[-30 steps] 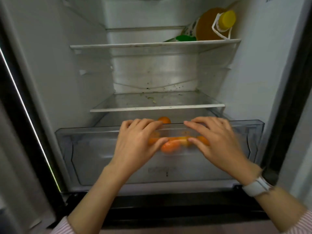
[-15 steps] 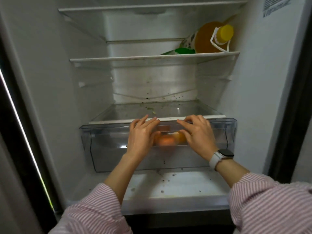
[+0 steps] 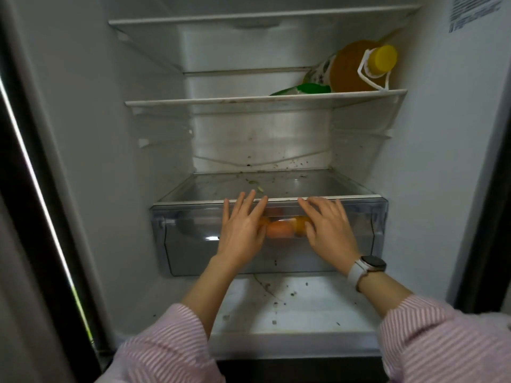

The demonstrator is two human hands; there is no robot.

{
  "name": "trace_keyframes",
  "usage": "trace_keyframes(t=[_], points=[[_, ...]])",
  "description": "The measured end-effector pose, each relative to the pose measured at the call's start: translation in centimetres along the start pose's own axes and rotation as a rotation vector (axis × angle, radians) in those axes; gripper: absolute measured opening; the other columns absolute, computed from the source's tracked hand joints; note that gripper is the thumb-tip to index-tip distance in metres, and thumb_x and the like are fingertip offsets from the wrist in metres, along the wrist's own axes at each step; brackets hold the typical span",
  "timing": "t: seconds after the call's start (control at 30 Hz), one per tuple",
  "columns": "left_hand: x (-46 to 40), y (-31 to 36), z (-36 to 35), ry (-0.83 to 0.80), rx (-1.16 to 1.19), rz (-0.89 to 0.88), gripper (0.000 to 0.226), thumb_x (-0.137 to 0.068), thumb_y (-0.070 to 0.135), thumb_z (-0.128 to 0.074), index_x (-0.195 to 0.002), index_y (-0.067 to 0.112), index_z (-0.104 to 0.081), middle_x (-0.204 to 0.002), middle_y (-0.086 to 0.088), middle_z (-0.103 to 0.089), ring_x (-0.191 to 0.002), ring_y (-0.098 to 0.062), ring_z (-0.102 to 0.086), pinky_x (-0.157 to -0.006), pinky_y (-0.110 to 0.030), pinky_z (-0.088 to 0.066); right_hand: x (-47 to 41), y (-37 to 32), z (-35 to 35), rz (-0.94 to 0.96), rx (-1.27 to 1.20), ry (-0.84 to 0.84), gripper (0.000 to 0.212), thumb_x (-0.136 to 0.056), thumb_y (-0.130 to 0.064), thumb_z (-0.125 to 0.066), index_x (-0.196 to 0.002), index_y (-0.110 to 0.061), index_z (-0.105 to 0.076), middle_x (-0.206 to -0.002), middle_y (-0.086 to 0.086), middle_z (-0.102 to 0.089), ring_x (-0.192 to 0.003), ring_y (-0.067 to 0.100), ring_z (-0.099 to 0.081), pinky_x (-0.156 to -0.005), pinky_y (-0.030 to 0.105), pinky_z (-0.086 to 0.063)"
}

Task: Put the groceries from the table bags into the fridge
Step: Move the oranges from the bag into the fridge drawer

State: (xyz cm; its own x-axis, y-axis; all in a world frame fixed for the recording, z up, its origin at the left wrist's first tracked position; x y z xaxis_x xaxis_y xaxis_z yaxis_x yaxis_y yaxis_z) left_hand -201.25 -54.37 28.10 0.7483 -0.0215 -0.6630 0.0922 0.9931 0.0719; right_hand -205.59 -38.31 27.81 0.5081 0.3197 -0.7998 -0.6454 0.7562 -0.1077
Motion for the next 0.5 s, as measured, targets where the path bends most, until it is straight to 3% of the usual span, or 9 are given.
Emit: trace_keyframes(t=[0.07, 0.23, 0.33, 0.5], points=[[2.9, 0.4, 1.4, 0.036, 0.041, 0.114, 0.056, -0.092, 0.022, -0.051, -0.143, 0.020, -0.029, -0.154, -0.009, -0.019, -0.143, -0.027, -0.010, -0.114, -0.050, 0.001, 2.5, -0.9, 0.9, -0.081, -0.136, 0.004, 0.048, -0.083, -0.014, -0.047, -0.131, -0.011, -0.047, -0.133, 0.014, -0.050, -0.127, 0.033, -0.041, -0.110, 0.052, -0.020], [15.7, 2.1, 4.7, 0.266, 0.067, 0.304, 0.046, -0.083, 0.028, -0.048, -0.126, 0.013, -0.052, -0.133, -0.014, -0.052, -0.126, -0.034, -0.045, -0.100, -0.059, -0.031, 13.1, -5.8, 2.3, -0.164, -0.498, -0.014, 0.050, -0.087, -0.030, -0.030, -0.132, -0.013, -0.046, -0.137, 0.003, -0.046, -0.131, 0.016, -0.031, -0.111, 0.042, -0.025], [24.5, 3.1, 4.9, 0.200, -0.024, 0.363, 0.044, -0.083, 0.029, -0.043, -0.125, 0.016, -0.051, -0.130, -0.011, -0.055, -0.125, -0.030, -0.045, -0.100, -0.054, -0.035, 19.7, -10.2, 2.2, -0.042, -0.536, -0.120, 0.046, -0.090, -0.024, -0.032, -0.132, -0.014, -0.044, -0.137, -0.003, -0.042, -0.132, 0.009, -0.027, -0.114, 0.041, -0.017], [40.0, 2.1, 5.4, -0.071, -0.178, 0.615, 0.045, -0.083, 0.031, -0.041, -0.124, 0.017, -0.054, -0.129, -0.010, -0.056, -0.122, -0.032, -0.049, -0.099, -0.051, -0.037, 29.4, -17.4, 1.1, 0.095, -0.609, -0.308, 0.041, -0.087, -0.016, -0.036, -0.123, -0.006, -0.052, -0.127, 0.014, -0.056, -0.124, 0.023, -0.038, -0.110, 0.044, -0.021]])
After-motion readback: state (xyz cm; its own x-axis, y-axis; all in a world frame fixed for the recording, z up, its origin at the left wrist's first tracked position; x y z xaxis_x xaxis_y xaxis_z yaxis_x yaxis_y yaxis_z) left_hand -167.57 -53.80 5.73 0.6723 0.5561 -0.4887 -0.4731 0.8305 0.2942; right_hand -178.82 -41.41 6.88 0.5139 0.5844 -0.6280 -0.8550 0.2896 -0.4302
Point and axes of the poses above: each hand's wrist, its own x-axis away from the middle knuckle, its own z-axis out of the back of the hand, y = z × x, the point moved 6 cm from there along -x, towards the middle knuckle
